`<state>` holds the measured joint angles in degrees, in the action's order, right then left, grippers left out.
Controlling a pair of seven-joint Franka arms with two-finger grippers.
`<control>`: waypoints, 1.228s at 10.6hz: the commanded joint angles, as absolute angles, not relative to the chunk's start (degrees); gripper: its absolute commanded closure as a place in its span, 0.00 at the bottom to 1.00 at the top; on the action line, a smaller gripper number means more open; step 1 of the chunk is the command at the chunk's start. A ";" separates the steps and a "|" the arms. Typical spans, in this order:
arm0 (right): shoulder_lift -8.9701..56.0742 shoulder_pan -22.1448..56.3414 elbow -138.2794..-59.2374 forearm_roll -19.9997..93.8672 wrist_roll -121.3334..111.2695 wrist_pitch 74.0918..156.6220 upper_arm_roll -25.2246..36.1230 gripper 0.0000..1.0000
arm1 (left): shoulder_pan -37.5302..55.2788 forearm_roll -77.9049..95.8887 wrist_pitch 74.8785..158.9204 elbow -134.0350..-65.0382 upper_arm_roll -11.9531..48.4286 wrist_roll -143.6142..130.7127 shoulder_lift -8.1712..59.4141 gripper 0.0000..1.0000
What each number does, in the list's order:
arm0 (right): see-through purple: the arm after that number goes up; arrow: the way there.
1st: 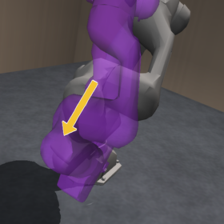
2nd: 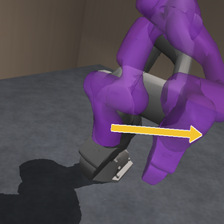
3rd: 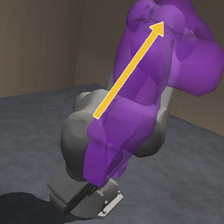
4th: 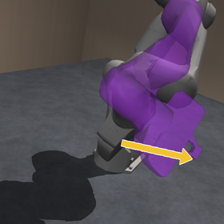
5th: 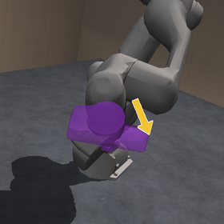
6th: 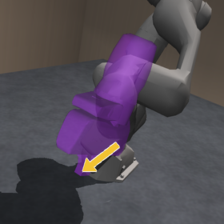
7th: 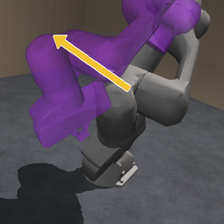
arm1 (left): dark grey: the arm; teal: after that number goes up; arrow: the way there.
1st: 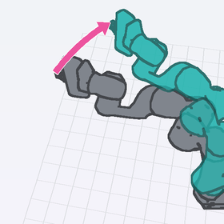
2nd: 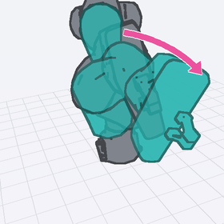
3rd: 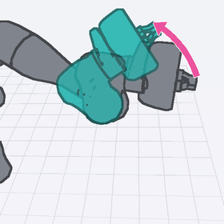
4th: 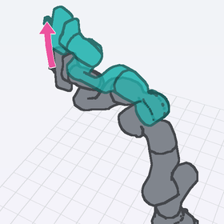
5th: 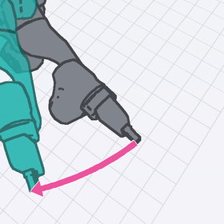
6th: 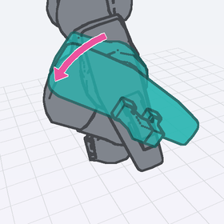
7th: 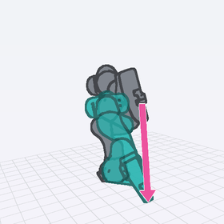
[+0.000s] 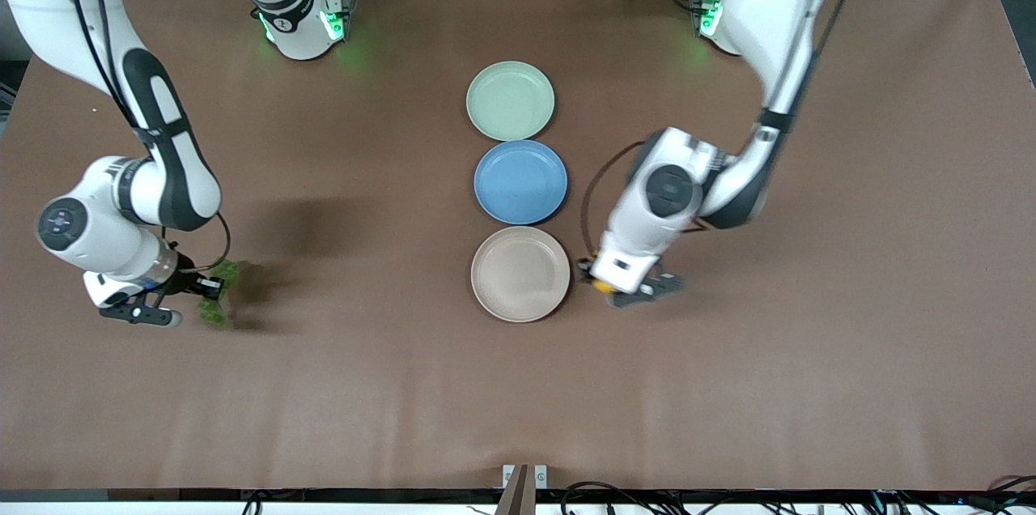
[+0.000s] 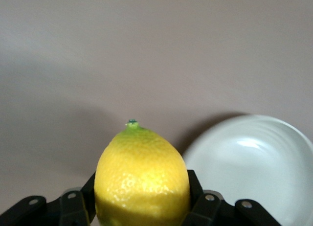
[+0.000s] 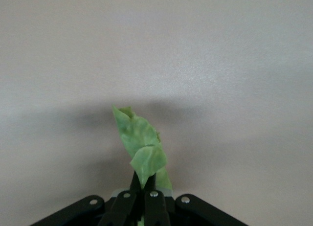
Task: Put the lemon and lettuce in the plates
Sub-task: 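Carry the lemon with the left gripper over the cream plate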
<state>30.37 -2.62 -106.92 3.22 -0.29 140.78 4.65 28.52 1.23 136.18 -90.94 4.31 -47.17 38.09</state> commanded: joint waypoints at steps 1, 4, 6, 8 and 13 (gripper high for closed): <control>24.01 -1.85 -106.79 4.39 1.49 132.39 4.39 1.00 | 36.10 0.35 142.79 -85.78 3.17 -59.20 44.20 1.00; 18.04 -0.80 -106.79 4.39 5.52 124.22 4.05 1.00 | 38.93 0.35 152.54 -85.78 3.08 -62.83 46.66 1.00; 14.78 0.52 -106.70 4.48 8.34 118.77 3.96 1.00 | 39.20 0.53 154.95 -85.78 3.16 -63.46 47.37 0.41; 11.18 1.75 -106.70 5.35 10.53 113.93 3.26 1.00 | 39.64 0.26 154.95 -86.30 3.08 -63.37 47.11 0.00; 5.90 2.37 -106.70 6.68 22.39 110.48 -4.55 1.00 | 38.50 -0.26 149.80 -86.48 0.03 -62.93 43.26 0.00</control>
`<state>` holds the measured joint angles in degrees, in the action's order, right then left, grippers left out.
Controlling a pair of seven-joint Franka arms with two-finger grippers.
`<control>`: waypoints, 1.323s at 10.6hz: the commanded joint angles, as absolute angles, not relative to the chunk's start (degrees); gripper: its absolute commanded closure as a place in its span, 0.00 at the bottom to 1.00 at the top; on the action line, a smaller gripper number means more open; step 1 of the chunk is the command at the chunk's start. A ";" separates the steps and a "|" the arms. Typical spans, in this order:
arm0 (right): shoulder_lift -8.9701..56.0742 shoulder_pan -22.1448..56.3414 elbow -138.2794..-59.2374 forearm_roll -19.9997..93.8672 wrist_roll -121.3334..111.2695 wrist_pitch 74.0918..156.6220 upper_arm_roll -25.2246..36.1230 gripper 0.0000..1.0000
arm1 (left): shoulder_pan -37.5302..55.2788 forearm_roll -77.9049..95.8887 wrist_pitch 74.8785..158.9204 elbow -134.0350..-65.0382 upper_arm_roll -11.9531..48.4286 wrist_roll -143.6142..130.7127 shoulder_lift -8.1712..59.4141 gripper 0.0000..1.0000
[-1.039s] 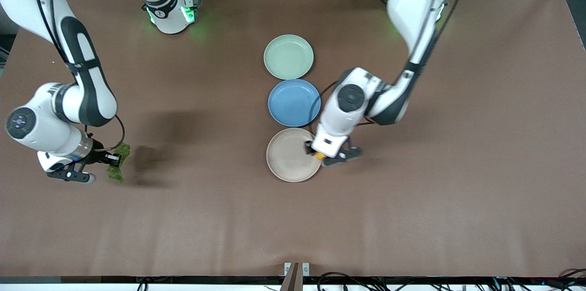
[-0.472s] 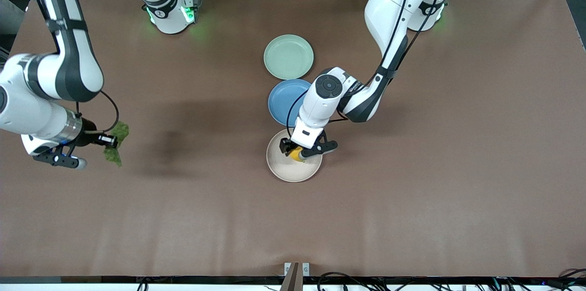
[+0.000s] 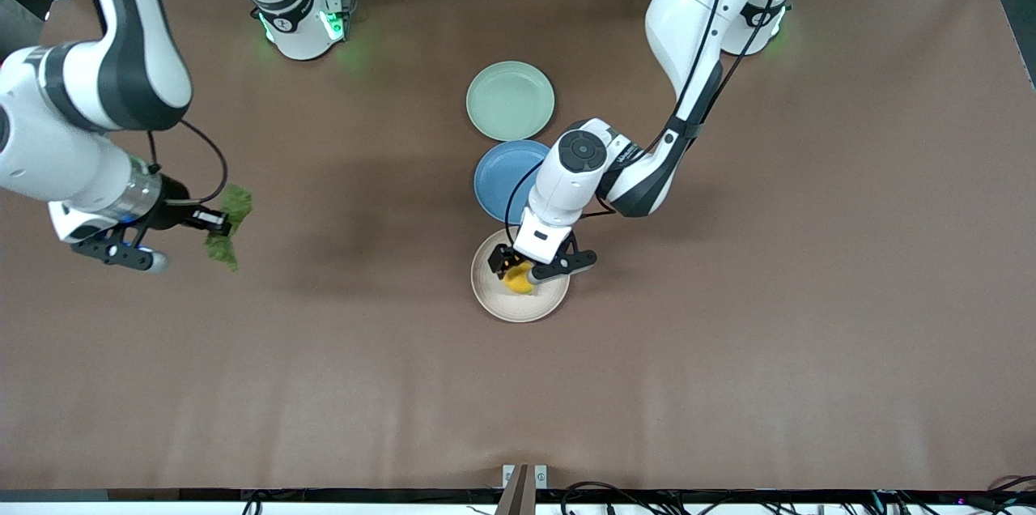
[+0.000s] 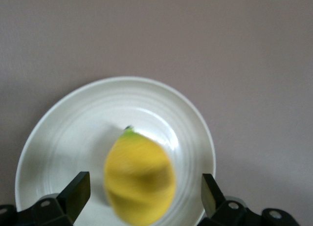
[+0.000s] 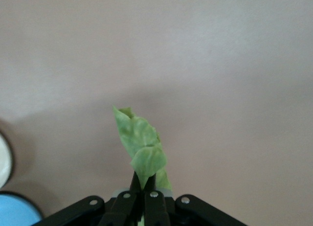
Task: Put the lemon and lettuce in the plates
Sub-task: 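Release the lemon onto the cream plate while the right gripper lifts the lettuce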
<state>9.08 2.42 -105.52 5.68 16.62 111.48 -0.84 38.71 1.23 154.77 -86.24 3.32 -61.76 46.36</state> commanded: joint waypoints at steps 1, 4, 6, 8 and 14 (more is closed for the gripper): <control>5.37 2.37 -106.70 6.68 25.46 109.87 -7.18 1.00 | 38.41 -2.18 146.37 -86.48 -2.26 -62.58 41.76 0.00; 5.36 2.29 -106.79 6.50 33.46 110.56 -13.78 1.00 | 31.49 -5.54 137.94 -86.48 -3.25 -56.55 37.28 0.00; 5.45 2.29 -106.96 6.15 37.86 111.09 -17.73 1.00 | 27.18 -5.54 130.11 -86.57 -3.16 -45.84 34.73 0.00; 5.80 2.37 -107.23 6.07 40.67 111.18 -20.99 1.00 | 22.44 -5.19 126.14 -86.57 -2.81 -36.52 32.70 0.00; 6.33 7.19 -108.36 5.89 48.25 115.74 -26.10 1.00 | 13.63 -2.12 121.38 -102.08 -2.64 -15.15 20.34 0.00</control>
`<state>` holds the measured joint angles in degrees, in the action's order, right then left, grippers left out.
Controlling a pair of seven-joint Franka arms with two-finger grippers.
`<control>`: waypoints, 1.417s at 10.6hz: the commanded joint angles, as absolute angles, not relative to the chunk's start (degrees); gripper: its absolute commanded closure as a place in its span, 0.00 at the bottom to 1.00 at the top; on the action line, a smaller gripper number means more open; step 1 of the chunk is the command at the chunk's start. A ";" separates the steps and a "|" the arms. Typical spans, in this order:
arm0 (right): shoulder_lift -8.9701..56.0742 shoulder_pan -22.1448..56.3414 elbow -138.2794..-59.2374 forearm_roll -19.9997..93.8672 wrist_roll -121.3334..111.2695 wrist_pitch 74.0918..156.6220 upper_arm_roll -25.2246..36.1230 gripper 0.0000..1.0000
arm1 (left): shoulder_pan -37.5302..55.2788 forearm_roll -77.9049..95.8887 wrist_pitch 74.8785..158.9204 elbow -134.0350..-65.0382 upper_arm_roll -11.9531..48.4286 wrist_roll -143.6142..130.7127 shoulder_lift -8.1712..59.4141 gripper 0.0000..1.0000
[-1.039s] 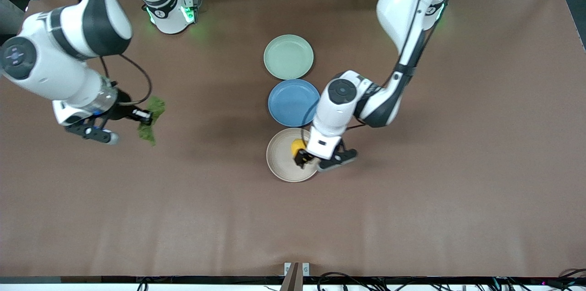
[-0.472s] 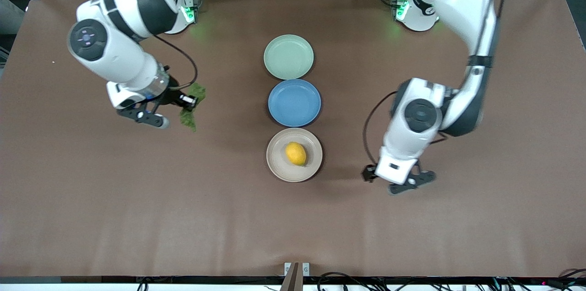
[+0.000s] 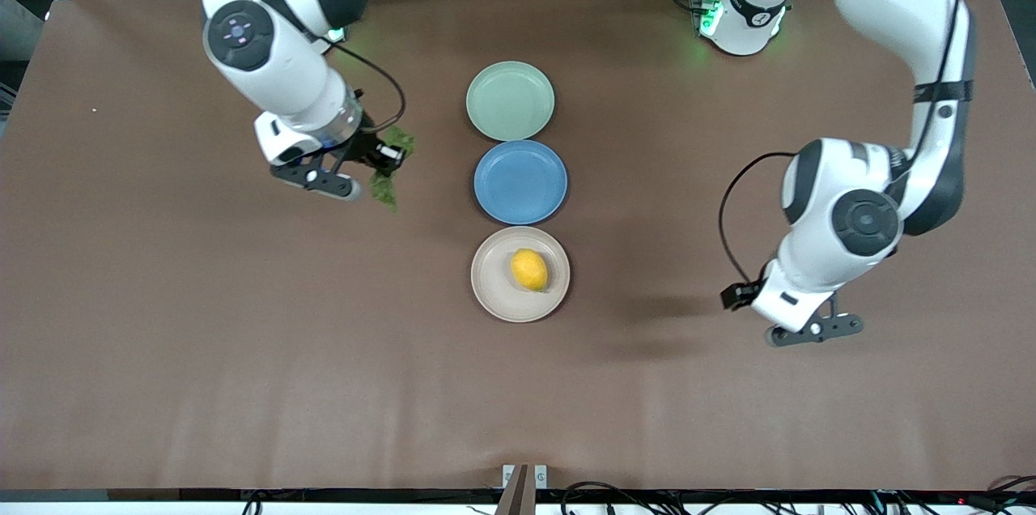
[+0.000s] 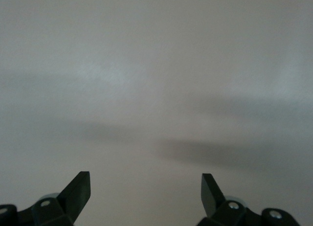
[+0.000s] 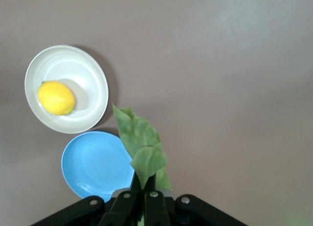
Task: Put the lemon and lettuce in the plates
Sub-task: 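Carry the lettuce with the right gripper while the left gripper withdraws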
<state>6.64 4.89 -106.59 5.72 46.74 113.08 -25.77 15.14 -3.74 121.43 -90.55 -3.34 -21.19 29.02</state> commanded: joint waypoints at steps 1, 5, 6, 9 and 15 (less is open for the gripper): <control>6.50 8.60 -109.15 5.89 49.30 117.67 -26.19 1.00 | 11.97 -1.94 121.38 -108.05 -2.55 -12.16 15.95 0.00; 10.89 15.80 -109.25 3.09 56.05 121.28 -26.19 1.00 | 9.67 -1.76 117.71 -118.20 -2.64 -10.11 1.88 0.00; 12.64 18.43 -109.25 1.16 59.12 122.42 -26.19 1.00 | 8.97 -1.76 115.25 -117.69 -2.55 -10.11 -0.33 0.00; 15.29 21.35 -110.29 -4.03 68.01 122.78 -30.48 1.00 | 9.05 -1.67 114.35 -115.94 -2.46 -10.54 -3.77 0.00; 16.25 29.17 -119.96 -7.65 72.86 129.02 -33.75 1.00 | 9.93 -1.76 100.16 -91.09 -2.37 -10.20 1.31 0.00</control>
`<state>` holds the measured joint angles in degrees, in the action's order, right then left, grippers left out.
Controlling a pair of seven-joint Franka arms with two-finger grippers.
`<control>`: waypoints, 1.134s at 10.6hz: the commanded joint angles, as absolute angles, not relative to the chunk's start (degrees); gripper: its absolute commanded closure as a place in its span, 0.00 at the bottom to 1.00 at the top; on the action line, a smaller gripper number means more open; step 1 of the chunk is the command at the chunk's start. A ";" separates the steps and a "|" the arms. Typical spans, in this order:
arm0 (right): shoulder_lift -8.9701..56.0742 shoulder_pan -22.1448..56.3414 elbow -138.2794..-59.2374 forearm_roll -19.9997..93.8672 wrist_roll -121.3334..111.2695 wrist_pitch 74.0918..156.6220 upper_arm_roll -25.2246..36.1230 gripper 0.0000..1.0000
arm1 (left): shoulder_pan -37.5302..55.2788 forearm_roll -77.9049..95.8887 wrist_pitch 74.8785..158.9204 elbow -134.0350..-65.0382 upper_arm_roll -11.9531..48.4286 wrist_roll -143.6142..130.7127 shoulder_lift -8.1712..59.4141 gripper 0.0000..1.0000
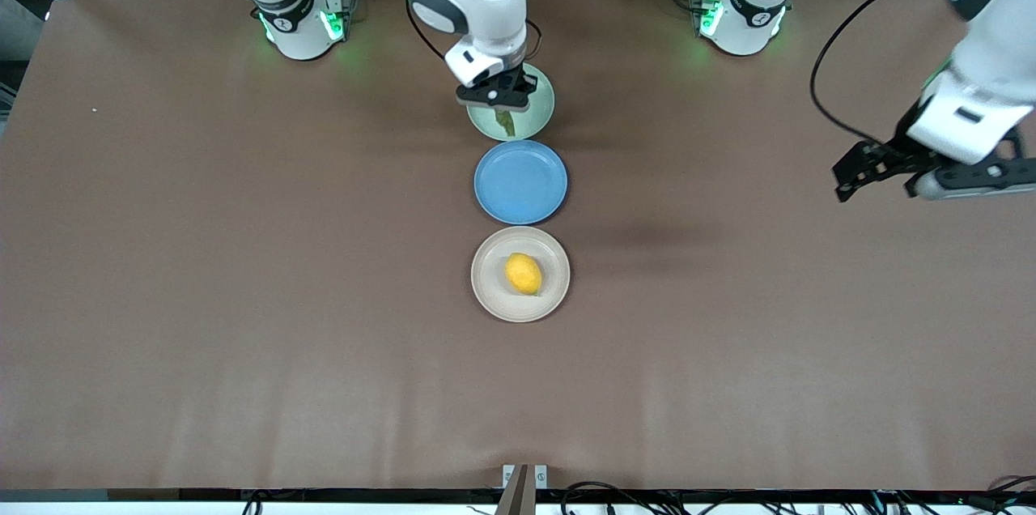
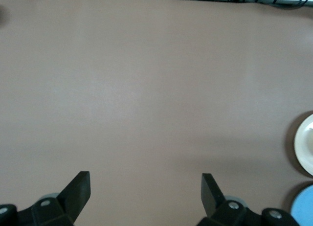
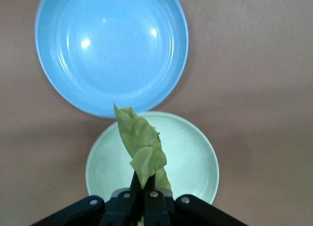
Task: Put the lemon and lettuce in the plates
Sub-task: 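Lower the lettuce onto the light green plate and open the right gripper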
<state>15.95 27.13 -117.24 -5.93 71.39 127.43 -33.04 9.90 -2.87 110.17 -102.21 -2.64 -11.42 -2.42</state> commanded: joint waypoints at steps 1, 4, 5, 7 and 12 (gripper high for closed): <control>17.48 30.92 -120.23 -8.52 74.17 129.37 -33.75 1.00 | 10.19 -1.67 95.76 -89.23 -1.76 -9.50 1.14 0.00; 24.67 32.34 -119.97 -20.18 84.96 134.62 -35.16 1.00 | 10.02 -0.36 90.28 -88.33 1.40 -9.23 0.35 0.00; 26.87 33.30 -119.88 -24.30 88.91 135.34 -35.16 1.00 | 10.02 -0.09 89.48 -88.33 1.67 -9.23 0.35 0.00; 28.91 33.57 -119.80 -28.38 92.45 135.18 -35.16 0.53 | 9.76 0.00 88.77 -88.42 2.64 -9.23 0.26 0.00; 24.54 25.95 -113.38 -27.69 94.83 120.68 -43.93 0.00 | 9.49 0.09 88.42 -88.42 2.46 -9.14 0.61 0.00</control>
